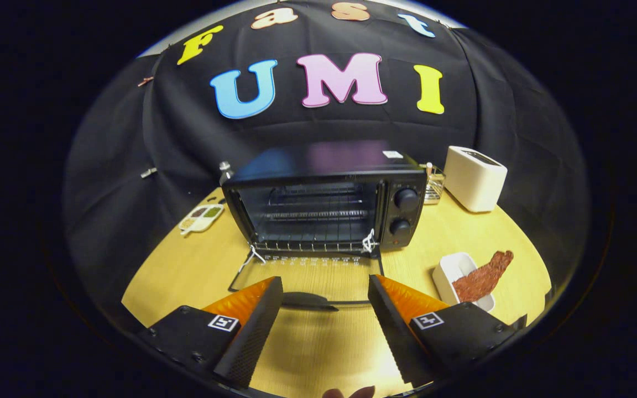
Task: Open the toaster oven, put the food inside, and close the toaster oven door.
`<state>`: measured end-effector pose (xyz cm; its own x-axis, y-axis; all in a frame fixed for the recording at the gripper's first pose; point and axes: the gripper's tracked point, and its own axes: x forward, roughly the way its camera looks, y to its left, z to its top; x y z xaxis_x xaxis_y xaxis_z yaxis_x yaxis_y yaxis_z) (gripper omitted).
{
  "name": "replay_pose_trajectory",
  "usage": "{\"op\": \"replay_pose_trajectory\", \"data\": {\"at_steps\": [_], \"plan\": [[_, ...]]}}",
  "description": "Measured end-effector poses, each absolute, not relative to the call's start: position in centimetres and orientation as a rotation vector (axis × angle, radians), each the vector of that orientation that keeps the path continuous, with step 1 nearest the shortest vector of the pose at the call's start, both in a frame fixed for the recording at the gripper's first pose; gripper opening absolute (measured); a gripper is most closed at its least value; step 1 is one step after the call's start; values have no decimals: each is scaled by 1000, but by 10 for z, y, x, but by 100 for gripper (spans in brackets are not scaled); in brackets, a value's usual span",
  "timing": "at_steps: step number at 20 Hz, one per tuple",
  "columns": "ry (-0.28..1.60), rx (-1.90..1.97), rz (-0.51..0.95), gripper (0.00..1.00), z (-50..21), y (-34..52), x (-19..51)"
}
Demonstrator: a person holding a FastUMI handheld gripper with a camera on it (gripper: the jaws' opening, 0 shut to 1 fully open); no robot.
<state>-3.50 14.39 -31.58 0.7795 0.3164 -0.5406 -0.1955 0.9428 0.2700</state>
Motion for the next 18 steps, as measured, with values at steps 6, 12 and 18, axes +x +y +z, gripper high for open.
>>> {"op": "replay_pose_trajectory", "data": {"at_steps": [6,12,18], "plan": [[601,174,310,99,-280,67,-15],[775,125,422,99,-304,-23,-13],[1022,127,540,98,-362,-97,-8]]}}
